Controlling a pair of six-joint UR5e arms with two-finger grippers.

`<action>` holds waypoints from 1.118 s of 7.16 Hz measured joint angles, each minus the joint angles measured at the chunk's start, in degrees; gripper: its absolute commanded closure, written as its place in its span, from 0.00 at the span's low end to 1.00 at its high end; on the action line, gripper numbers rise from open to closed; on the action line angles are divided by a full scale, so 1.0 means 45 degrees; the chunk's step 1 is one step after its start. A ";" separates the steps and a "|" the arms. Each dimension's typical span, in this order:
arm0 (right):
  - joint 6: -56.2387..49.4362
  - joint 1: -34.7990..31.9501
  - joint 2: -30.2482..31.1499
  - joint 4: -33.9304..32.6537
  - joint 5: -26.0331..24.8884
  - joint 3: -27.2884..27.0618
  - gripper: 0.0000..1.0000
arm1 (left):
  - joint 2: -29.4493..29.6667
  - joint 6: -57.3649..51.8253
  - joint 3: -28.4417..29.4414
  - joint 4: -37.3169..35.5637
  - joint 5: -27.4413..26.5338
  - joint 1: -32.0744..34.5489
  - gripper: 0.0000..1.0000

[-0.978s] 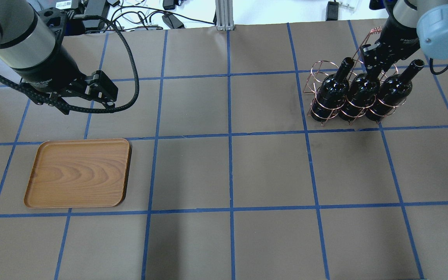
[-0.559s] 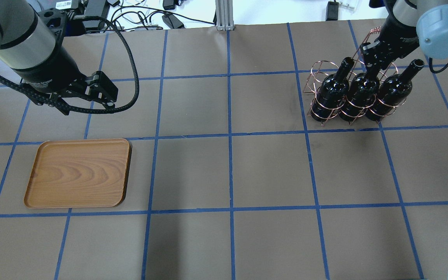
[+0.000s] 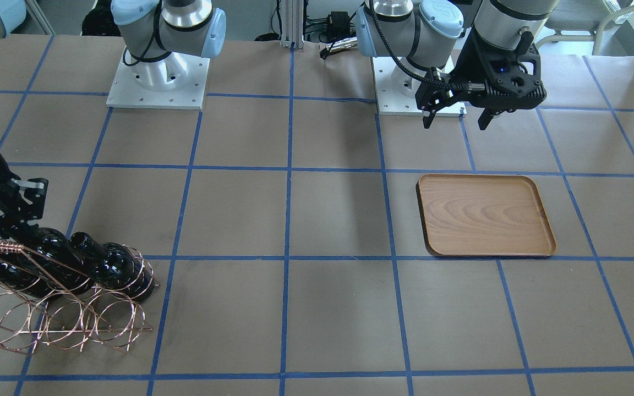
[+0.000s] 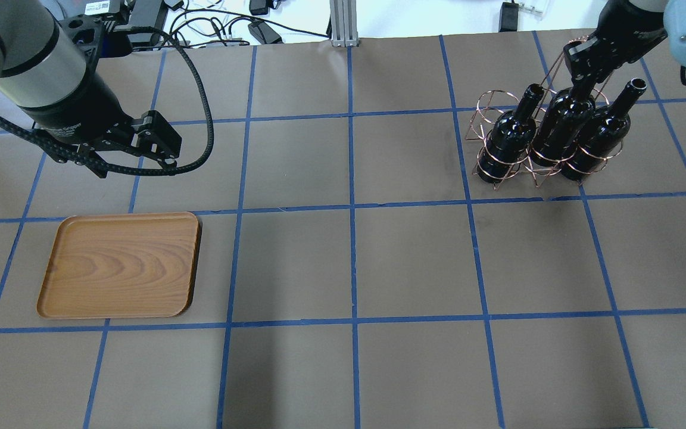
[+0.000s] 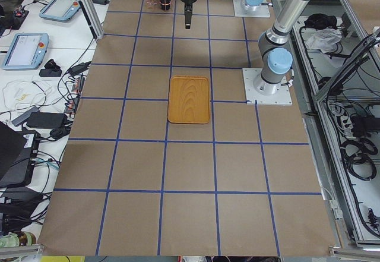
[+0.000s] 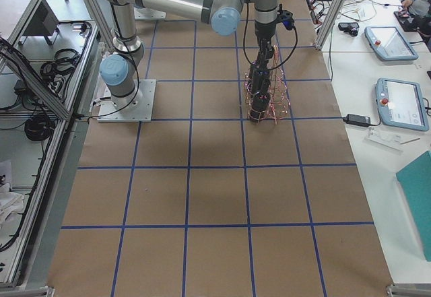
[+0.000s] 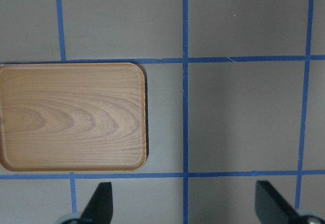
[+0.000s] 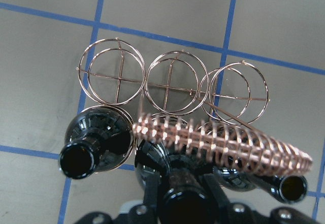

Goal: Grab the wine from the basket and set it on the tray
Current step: 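Close the right gripper on the bottle neck and lift it upright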

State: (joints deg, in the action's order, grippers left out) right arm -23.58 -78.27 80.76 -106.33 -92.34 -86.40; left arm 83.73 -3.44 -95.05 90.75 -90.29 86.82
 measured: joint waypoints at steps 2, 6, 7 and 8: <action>-0.0208 -0.0329 0.1173 0.0364 0.0055 0.0211 0.74 | -0.0063 -0.0006 -0.0010 0.0008 0.0005 0.0002 0.00; 0.1232 -0.1929 0.2763 0.2293 0.0042 0.0899 0.76 | -0.0123 -0.0017 -0.0008 -0.0110 0.0035 -0.0073 0.00; 0.2484 -0.2657 0.2941 0.2703 0.0036 0.0907 0.76 | -0.0131 -0.0014 0.0012 -0.0112 0.0020 -0.0084 0.00; 0.4006 -0.3545 0.3036 0.2997 0.0012 0.0887 0.78 | -0.0137 -0.0005 0.0046 -0.0106 0.0012 -0.0101 0.00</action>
State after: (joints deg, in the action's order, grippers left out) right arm -5.55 -94.22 94.42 -92.84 -92.28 -82.41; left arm 83.12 -3.46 -94.84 90.28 -90.24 86.37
